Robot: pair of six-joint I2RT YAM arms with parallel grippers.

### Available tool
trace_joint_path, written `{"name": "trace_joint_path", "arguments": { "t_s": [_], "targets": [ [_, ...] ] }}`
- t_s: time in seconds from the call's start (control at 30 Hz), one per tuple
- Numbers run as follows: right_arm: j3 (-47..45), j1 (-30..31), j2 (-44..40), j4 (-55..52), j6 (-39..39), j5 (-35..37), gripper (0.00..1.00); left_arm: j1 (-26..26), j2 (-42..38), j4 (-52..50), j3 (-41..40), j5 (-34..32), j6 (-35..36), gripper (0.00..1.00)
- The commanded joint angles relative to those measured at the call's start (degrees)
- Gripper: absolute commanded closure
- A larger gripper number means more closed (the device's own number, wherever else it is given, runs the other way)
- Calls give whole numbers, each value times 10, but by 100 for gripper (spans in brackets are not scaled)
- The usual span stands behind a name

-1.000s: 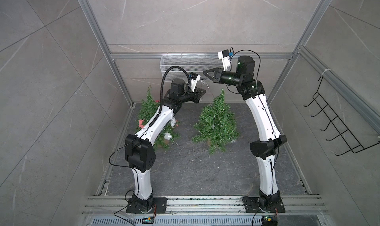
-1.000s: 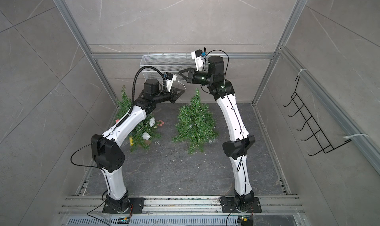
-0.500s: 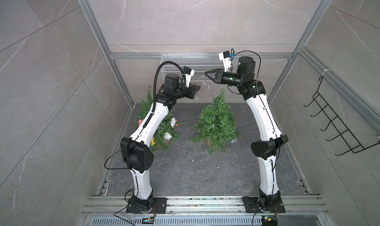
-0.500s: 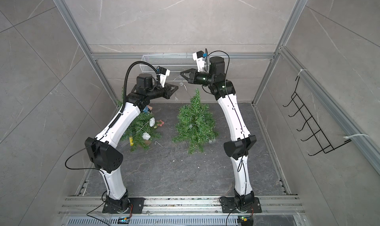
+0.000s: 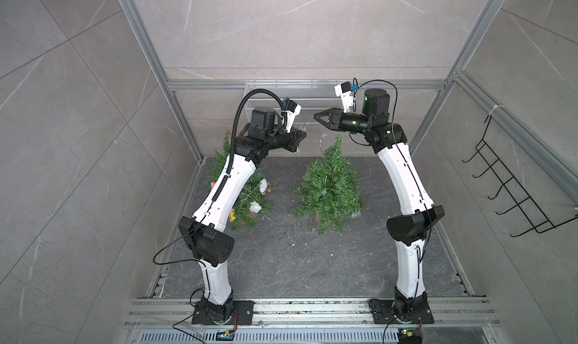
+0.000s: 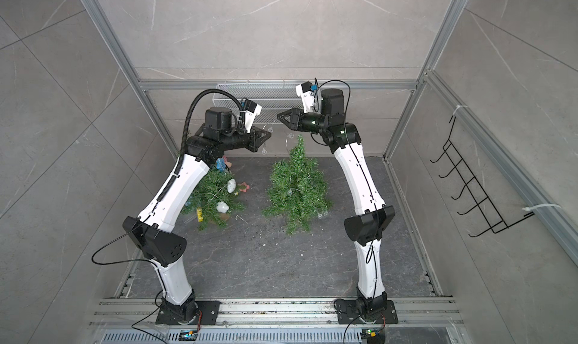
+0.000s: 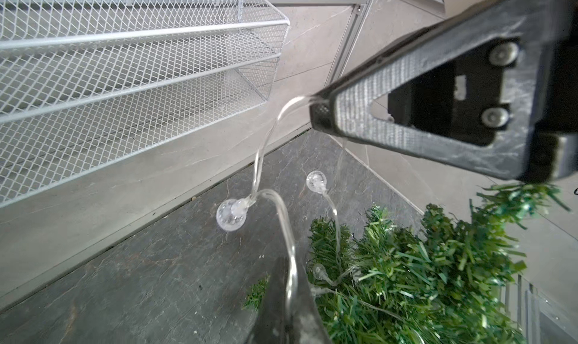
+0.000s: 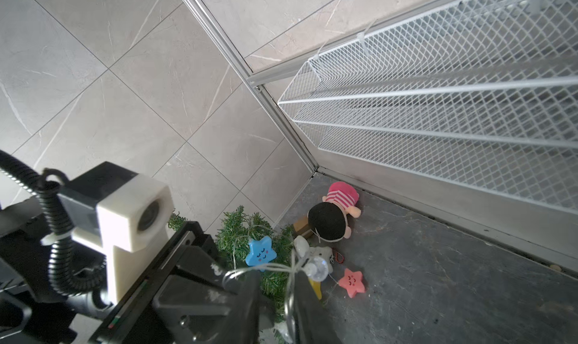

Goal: Wrap string light around the christmas tree
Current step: Wrap the light string around the Christmas tree.

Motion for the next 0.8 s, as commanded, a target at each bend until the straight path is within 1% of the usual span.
{"name": "trace_joint_path", "arguments": {
  "t_s": [0.0,0.1,0.2,0.33,0.5,0.57,0.63,0.77],
  "targets": [
    [-19,-4,-34,-4,-13,-4,70,-1,-38,-61,52,-49,43,100],
    [-22,-12,-41,-27,-25,-9,61,0,-32,-99,92,-106,52,100],
    [-35,-24,-51,-45,-32,-13,55,0,-21,-137,143,-132,58,100],
    [-73,-32,-77,-52,-48,1,53,-2,-21,-140,172,-104,48,100],
    [-141,-57,-129,-42,-45,17,53,-11,-24,-149,193,-102,50,100],
    [-184,-68,-160,-41,-43,30,53,-23,-30,-161,194,-102,52,100],
    [-234,-73,-197,-36,-44,47,53,-38,-41,-174,189,-110,53,100],
    [-318,-75,-269,-52,-51,75,53,-86,-70,-212,153,-154,58,100]
  ]
}}
